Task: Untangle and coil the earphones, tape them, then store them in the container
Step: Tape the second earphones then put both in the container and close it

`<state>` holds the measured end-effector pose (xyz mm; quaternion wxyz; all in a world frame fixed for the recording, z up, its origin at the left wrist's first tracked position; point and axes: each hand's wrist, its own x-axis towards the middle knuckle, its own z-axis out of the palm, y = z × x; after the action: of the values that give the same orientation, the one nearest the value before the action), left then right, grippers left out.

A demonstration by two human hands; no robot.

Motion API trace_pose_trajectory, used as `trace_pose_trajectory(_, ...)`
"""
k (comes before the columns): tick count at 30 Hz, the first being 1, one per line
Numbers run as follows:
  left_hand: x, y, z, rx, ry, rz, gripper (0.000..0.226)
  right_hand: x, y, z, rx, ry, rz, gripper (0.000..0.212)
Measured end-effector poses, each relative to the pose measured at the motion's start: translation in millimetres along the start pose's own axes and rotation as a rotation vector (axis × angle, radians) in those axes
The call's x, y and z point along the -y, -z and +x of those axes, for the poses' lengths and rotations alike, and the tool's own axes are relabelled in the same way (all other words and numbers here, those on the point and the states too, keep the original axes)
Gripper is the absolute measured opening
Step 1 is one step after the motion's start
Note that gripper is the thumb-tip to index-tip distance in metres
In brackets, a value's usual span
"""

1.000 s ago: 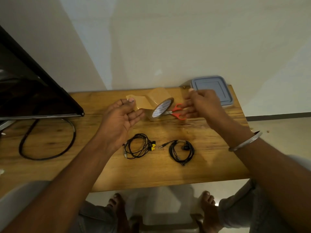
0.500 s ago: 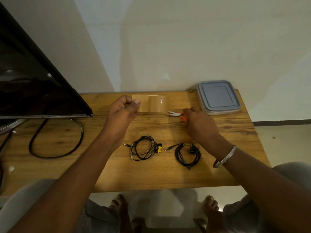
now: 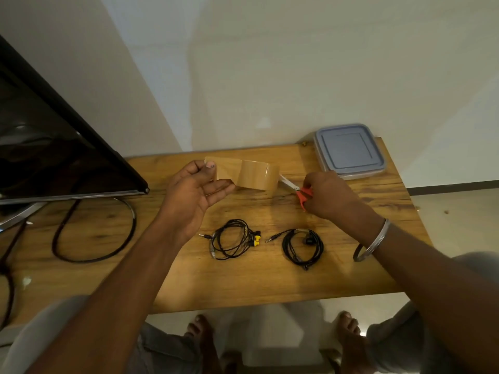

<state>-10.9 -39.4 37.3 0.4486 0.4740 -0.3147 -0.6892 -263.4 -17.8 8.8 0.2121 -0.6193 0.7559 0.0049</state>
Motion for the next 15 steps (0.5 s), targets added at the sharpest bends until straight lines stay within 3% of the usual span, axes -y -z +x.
trace_pose_trajectory(4, -0.3, 0.3, 0.2, 0.010, -0.011, 0.011, 0.016, 2.4, 19.4, -2.6, 0.105, -0.058, 0.172, 0.031)
trace_pose_trajectory(7, 0.0, 2.2, 1.3, 0.000, 0.001, -0.027, 0.008, 3.3, 36.6, -7.5, 0.243, -0.124, 0.472, 0.031)
trace_pose_trajectory(11, 3.6, 4.0, 3.4, -0.018, 0.007, -0.067, 0.005, 11.0, 61.6, -25.4, 0.600, -0.033, 1.018, 0.047)
trace_pose_trajectory(15, 7.3, 2.6, 4.7, -0.003, -0.025, -0.033, 0.014, 26.6, 33.4, -33.0, 1.024, 0.119, 1.231, 0.056)
